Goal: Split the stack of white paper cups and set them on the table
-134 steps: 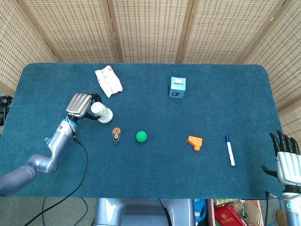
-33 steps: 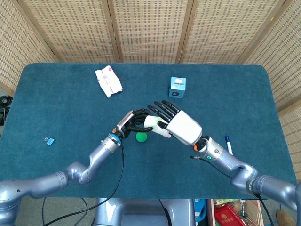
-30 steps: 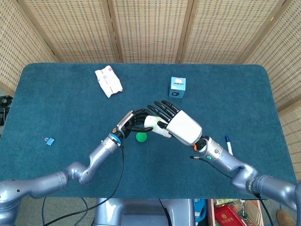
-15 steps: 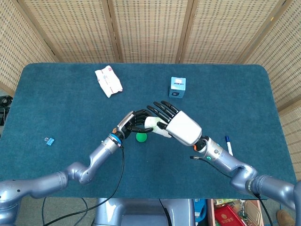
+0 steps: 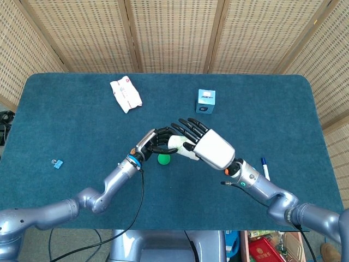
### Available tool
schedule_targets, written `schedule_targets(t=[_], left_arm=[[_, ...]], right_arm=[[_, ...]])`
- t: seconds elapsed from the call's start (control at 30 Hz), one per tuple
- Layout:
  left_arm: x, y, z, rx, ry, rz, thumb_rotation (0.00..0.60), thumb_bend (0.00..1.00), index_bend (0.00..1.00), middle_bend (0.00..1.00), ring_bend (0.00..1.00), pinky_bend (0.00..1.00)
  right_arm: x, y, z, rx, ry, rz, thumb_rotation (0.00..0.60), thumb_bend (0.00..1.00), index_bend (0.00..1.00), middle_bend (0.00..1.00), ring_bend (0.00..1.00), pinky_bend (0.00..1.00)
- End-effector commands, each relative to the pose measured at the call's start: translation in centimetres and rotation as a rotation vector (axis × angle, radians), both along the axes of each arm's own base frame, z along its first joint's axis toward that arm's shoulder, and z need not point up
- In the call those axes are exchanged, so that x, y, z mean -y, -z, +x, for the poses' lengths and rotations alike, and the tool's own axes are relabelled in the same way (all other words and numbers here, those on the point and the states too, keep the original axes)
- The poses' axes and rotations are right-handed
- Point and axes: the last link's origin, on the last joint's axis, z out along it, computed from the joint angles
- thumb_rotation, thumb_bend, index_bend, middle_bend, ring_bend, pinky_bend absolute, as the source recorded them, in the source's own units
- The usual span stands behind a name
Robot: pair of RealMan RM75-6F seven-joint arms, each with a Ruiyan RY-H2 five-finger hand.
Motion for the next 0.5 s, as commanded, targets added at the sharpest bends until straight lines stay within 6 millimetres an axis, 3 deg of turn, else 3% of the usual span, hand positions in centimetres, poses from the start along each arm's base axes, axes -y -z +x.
schedule_targets(t=[0.03,0.3,0.5], left_arm=[[-0.1,-0.1,-0.1,0.002,-0.003,0.003,0.6,0.08,0.52,0.52,0.51,0.5],[-0.5,-0.5,-0.8,-0.007,-0.019,0.015,0.6,0.08,0.52,0.52,0.51,0.5],[-2.2,-2.5,-3.2,-0.045,-0.054,0.072,0.6,0.08,0.52,0.52,0.51,0.5]], right_arm=[[0.0,0.0,-0.1,-0.001,0.001,-0.002,0.6,0.57,0.71,0.15,0.02,0.23],[-0.1,-0.6,-0.7,0.0,-0.003,-0.025,0.6,0.58,0.72,0.15,0.02,0.23],[0.0,-2.5,-2.3,-0.014,0.009,-0.068,0.6,0.58,0.72,0.15,0.02,0.23]])
